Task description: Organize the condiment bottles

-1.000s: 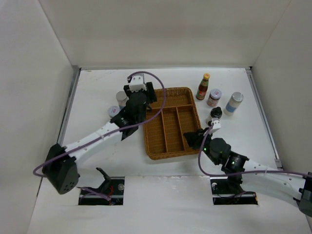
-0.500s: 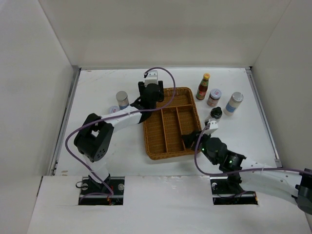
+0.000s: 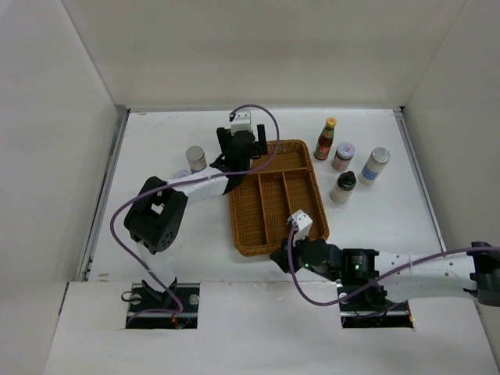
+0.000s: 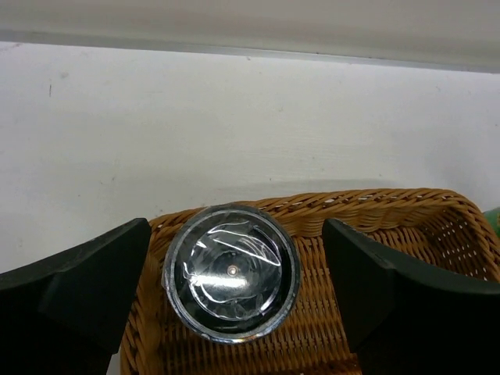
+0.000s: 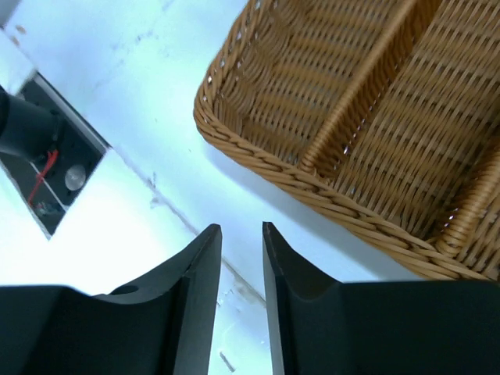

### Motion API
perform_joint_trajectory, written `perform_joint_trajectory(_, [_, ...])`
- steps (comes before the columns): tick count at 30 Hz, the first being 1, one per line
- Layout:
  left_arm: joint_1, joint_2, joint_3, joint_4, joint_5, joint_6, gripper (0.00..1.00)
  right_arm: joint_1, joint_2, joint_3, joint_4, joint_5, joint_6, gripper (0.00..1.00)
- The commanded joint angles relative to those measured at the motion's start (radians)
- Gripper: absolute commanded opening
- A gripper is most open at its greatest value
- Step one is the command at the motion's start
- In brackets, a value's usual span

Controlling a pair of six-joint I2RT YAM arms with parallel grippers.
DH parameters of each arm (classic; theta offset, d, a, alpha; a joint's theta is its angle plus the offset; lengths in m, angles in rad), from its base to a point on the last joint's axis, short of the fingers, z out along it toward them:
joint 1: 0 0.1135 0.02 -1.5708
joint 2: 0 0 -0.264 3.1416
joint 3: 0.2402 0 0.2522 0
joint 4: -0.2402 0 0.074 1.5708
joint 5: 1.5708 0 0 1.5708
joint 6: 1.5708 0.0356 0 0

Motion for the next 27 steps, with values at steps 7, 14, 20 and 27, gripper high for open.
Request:
perform_joint_trajectory(7, [-0.100,-0.342,-0.157,0.083,0.007,-0.025,1.00,-0.081,0.174,0.037,0.029,-0.154,0.026,0.31])
perform_joint_trajectory(14, [-0.161,-0.587,-0.416,0.129,-0.035,-0.097,1.00,-0.245,0.356,0.108,0.127,-0.154,-0.031,0.29])
perform_joint_trajectory(20, [-0.181,-0.750,-0.597,0.108,-0.052,-0.124,1.00,-0.253,0.401,0.169,0.138,-0.145,-0.063,0.41])
perform_joint_trajectory(27, [-0.235,-0.933,-0.728,0.071,-0.078,-0.161,1.00,-0.218,0.035,0.159,0.028,-0.041,-0.051,0.73])
